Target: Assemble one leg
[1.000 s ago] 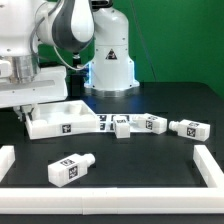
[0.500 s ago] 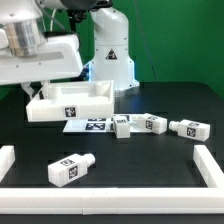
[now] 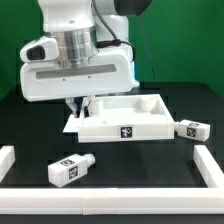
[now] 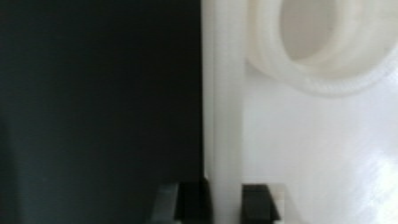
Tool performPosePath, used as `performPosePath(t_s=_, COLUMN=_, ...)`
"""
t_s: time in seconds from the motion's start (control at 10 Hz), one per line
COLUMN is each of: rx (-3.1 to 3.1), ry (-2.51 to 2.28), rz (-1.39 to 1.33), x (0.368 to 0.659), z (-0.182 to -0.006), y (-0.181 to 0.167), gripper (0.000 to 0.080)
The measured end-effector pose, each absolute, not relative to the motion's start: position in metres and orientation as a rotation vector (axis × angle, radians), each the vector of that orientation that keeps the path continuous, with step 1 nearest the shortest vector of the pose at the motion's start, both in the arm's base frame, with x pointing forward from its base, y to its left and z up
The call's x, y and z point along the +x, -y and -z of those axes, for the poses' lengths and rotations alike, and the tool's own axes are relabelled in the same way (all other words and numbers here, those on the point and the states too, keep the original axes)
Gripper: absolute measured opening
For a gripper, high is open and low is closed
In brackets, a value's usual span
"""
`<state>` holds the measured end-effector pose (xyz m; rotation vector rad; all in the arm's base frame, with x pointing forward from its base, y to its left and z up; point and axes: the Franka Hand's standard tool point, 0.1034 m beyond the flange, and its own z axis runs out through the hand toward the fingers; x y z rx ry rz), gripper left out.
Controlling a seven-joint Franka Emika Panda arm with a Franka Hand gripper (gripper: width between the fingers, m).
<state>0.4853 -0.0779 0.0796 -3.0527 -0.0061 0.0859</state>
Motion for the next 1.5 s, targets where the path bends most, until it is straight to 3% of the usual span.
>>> performPosePath(t_s=0.5, rx=-3.056, ry=-0.014, rz=-0.098, x=0.484, z=-0.075, y=0.080, gripper=0.0054)
performPosePath(t_s=0.8, rx=-3.066, ry=-0.025, rz=-0.074, x=0.524, z=-0.062, y=0.044, gripper=0.0054)
performPosePath(t_s=1.0, rx=-3.059, ry=0.055, rz=-0.010, x=0.544, z=-0.043, y=0.027, gripper=0.0054)
performPosePath(t_s=1.5, rx=-3.059, ry=0.037, rz=-0.025, x=0.542, z=-0.037, y=0.028, gripper=0.0054)
